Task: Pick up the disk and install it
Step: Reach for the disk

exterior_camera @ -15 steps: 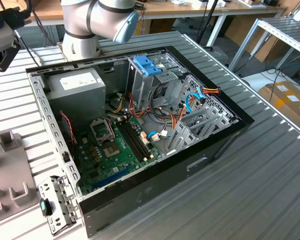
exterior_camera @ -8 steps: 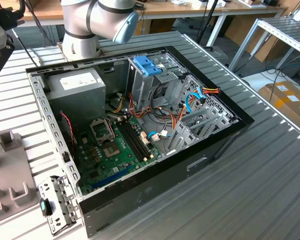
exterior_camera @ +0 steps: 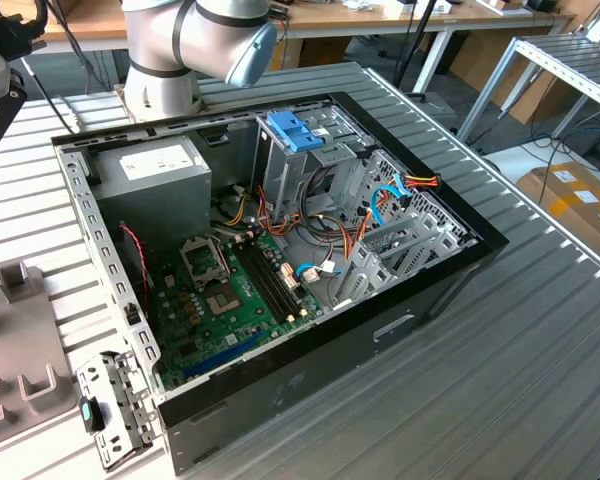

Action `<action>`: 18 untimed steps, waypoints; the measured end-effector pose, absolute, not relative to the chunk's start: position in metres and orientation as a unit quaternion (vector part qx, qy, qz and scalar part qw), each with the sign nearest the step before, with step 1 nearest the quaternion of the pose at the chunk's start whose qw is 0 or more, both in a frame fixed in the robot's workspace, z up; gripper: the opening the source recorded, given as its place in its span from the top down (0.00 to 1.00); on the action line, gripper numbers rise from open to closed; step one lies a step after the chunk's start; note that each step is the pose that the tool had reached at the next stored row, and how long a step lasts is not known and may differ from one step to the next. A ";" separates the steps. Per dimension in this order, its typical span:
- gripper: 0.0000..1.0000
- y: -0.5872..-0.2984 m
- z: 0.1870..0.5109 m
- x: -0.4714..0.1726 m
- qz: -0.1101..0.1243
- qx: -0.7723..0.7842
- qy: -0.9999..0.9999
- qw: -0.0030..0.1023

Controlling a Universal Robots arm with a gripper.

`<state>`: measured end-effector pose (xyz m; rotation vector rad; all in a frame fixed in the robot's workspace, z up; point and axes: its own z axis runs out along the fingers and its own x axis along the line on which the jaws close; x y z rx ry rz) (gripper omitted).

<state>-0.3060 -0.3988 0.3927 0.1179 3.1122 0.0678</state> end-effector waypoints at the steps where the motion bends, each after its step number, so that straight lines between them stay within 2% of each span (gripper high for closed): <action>1: 0.89 -0.399 0.393 -0.306 0.022 0.038 0.999 0.013; 18: 0.89 -0.390 0.393 -0.330 0.022 0.038 0.999 0.013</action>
